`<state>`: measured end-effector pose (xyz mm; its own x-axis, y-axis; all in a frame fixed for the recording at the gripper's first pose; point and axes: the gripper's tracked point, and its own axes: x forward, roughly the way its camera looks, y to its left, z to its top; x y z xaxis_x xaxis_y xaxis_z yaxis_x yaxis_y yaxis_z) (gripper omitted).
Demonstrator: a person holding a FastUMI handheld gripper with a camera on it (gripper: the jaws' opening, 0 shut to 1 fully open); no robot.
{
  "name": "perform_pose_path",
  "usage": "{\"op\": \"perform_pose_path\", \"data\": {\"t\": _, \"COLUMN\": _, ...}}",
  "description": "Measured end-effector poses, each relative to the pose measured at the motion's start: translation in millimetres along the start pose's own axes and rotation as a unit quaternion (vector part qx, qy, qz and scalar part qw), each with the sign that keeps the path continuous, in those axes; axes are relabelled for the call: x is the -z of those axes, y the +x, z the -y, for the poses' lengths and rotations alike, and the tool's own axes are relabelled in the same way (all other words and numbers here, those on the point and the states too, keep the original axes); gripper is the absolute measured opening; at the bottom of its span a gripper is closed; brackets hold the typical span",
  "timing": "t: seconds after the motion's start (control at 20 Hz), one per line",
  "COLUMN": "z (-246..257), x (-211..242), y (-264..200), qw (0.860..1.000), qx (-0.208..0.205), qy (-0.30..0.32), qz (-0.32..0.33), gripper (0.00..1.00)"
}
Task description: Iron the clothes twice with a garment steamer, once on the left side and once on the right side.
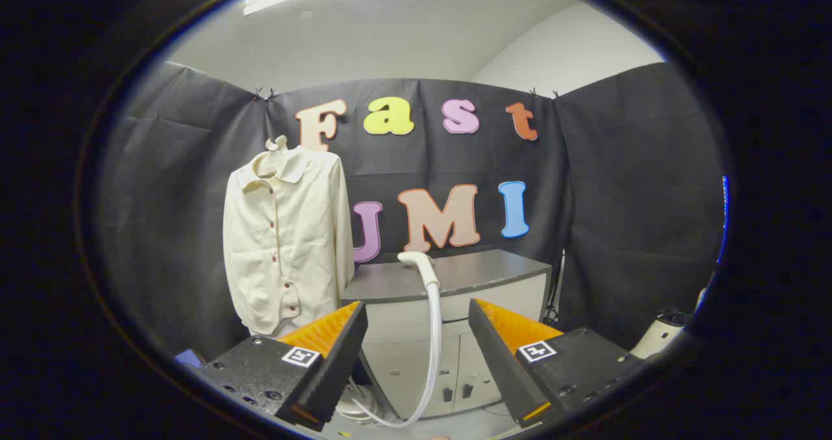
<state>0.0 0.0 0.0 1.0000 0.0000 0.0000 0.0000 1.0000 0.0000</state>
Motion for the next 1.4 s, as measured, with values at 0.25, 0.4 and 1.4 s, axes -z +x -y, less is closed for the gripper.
{"op": "perform_pose_path", "data": {"t": 0.25, "z": -6, "x": -1, "y": 17, "qw": 1.0, "qx": -0.003, "qy": 0.028, "qz": -0.013, "gripper": 0.95}}
{"op": "perform_pose_path", "data": {"t": 0.4, "z": -8, "x": 4, "y": 30, "qw": 0.999, "qx": -0.007, "qy": 0.029, "qz": -0.034, "gripper": 0.96}}
{"op": "perform_pose_path", "data": {"t": 1.4, "z": 11, "x": -14, "y": 148, "qw": 0.994, "qx": -0.01, "qy": -0.028, "qz": -0.101, "gripper": 0.97}}
